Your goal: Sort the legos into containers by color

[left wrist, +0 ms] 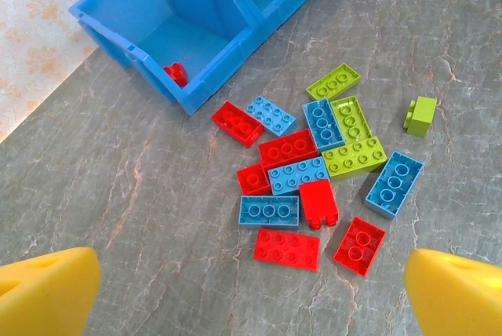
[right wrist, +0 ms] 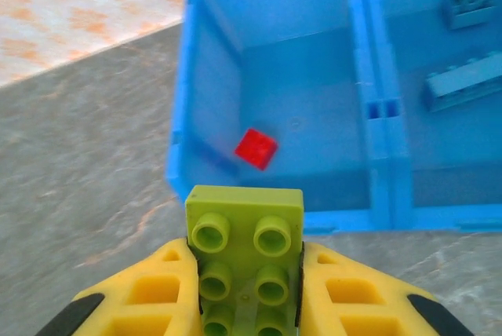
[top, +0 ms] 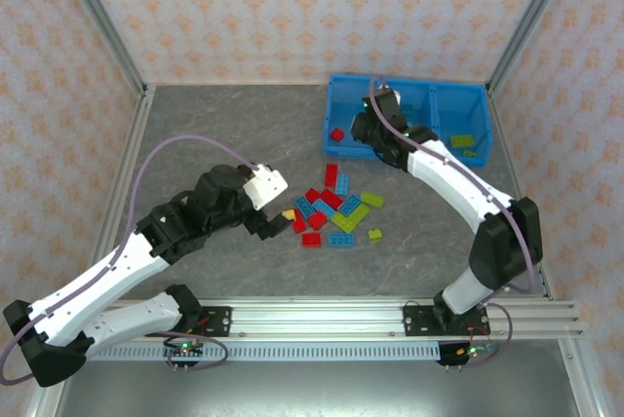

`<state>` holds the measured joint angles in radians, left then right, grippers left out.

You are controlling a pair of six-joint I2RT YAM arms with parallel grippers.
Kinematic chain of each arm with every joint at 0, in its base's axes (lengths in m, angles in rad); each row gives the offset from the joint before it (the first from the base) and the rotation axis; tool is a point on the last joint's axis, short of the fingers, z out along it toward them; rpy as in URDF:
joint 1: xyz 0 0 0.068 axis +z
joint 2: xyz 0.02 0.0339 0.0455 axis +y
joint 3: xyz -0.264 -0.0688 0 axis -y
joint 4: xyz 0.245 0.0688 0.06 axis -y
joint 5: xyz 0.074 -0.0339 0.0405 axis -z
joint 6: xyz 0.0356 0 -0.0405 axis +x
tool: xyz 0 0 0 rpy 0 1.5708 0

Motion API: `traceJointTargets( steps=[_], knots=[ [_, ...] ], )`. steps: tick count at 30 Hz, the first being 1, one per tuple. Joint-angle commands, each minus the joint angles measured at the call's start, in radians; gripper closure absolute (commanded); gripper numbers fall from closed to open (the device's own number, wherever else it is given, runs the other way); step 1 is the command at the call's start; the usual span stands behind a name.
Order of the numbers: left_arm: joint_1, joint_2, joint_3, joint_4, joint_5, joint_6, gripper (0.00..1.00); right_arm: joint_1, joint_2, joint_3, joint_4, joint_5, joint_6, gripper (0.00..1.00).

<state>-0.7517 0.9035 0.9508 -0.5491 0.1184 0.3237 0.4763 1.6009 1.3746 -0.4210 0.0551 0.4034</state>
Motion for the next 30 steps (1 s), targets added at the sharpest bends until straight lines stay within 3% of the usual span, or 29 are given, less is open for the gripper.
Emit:
traceJointTargets(
  steps=[1, 7, 13, 16, 19, 21, 26, 30],
  knots=[
    [0.01, -0.026, -0.012, 0.036, -0.031, 0.006, 0.0, -0.11, 0.031, 0.093, -0.108, 0.235, 0.003, 0.76],
    [0.012, -0.013, -0.015, 0.03, -0.014, 0.008, 0.0, -0.441, 0.088, 0.11, -0.107, 0.147, 0.085, 0.75],
    [0.013, 0.017, 0.007, -0.002, -0.011, 0.01, 0.0, -0.599, 0.266, 0.225, -0.168, 0.057, 0.108, 0.74],
    [0.013, 0.011, 0.002, 0.003, -0.013, 0.01, 0.0, -0.624, 0.342, 0.292, -0.197, 0.016, 0.089, 0.66],
    [0.012, 0.008, -0.002, 0.009, -0.014, 0.011, 0.0, -0.631, 0.38, 0.372, -0.27, -0.037, 0.069, 0.39],
    [0.012, 0.008, -0.004, 0.011, -0.013, 0.011, 0.0, -0.625, 0.344, 0.353, -0.277, -0.043, 0.08, 0.31],
    [0.014, 0.024, 0.0, -0.004, -0.041, 0.031, 0.0, -0.584, 0.12, 0.154, -0.234, -0.073, 0.099, 0.27],
    [0.027, 0.035, 0.002, -0.008, -0.04, 0.035, 0.0, -0.496, -0.111, -0.067, -0.235, -0.227, 0.1, 0.27]
  ],
)
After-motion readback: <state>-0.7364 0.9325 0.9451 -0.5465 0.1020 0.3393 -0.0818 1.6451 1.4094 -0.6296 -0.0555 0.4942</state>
